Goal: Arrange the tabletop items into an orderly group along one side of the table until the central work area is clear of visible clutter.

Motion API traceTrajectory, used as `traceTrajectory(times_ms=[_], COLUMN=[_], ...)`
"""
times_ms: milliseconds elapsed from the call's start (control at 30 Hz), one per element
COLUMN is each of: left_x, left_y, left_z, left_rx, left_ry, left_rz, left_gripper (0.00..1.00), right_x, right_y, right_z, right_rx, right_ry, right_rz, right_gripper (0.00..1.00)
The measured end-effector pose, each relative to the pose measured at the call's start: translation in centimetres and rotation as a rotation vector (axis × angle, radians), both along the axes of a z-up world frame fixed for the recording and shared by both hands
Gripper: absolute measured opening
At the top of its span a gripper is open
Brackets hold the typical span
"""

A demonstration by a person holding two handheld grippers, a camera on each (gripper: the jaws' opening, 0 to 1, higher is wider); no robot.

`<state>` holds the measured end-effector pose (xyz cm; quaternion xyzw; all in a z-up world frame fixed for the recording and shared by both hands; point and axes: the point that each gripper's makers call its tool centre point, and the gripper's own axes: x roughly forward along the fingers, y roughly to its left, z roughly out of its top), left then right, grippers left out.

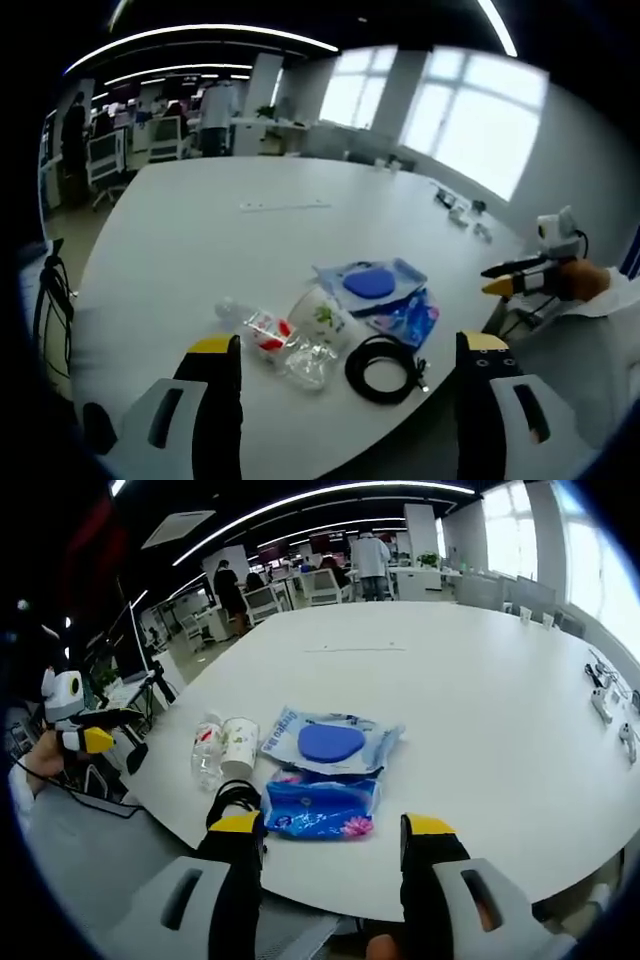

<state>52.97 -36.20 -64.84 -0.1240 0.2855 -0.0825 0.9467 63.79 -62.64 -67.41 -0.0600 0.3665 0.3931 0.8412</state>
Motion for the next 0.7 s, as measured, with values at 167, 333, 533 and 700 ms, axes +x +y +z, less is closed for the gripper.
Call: traceTrajectory(times_ms=[167,333,533,700], left_x=[0.1,-0.3,-0.2,-0.3], left_y=[-0.4,-0.4,-0.1,-0.1], left_z=[-0.4,-0.6,-0.7,-0.7], left_rx=[0.017,0.045,0.032,0.028], left_ry=[0.017,0.027,0.030,0.033], left_rz=[-0.024,-0.028,-0.023,-0.020], left_gripper=[0.86,0.86,0.86,0.85], right_x=[0.4,1.1,1.9,2.6], right_y=[0.5,1.0,1.9,2.4], right_z=[0.2,-0.8,-0.9,-0.8], right_rx=[-0.050,-0.025,-0.029,-0.021], right_ry=[-0.028,0.013,0.013,0.008], right_rz=[0.063,0.060,0.083,0.095], right_gripper=[0.51,0.51,0.51,0.51])
